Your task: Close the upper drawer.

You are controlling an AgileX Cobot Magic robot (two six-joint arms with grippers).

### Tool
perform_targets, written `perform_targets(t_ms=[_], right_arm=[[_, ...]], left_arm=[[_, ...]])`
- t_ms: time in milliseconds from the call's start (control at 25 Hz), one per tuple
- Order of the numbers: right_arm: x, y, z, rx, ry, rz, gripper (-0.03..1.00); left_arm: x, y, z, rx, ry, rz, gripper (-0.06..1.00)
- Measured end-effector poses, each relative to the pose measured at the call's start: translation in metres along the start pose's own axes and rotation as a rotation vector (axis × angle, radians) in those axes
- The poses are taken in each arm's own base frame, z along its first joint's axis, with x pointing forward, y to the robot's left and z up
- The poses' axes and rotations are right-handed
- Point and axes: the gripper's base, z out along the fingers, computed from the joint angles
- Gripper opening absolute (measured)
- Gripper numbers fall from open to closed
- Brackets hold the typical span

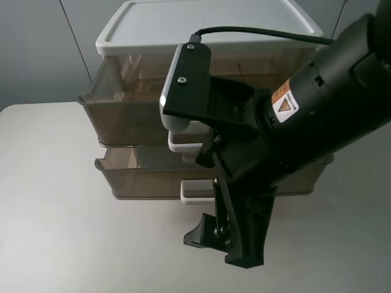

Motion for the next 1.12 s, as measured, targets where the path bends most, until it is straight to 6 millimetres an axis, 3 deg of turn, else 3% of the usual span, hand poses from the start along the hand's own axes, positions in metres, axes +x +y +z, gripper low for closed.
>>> perform_targets(t_ms=[720,1120], right_arm=[[-0.012,-0.030,0.007,0.099,-0.005,-0.053,0.70],[-0.015,-0.057,0.008,0.172,-0.023,-0.068,0.70]], left_arm=[[0.000,0.000,0.000,0.000,0.000,0.000,0.74],[0.000,0.000,0.000,0.000,0.000,0.000,0.74]])
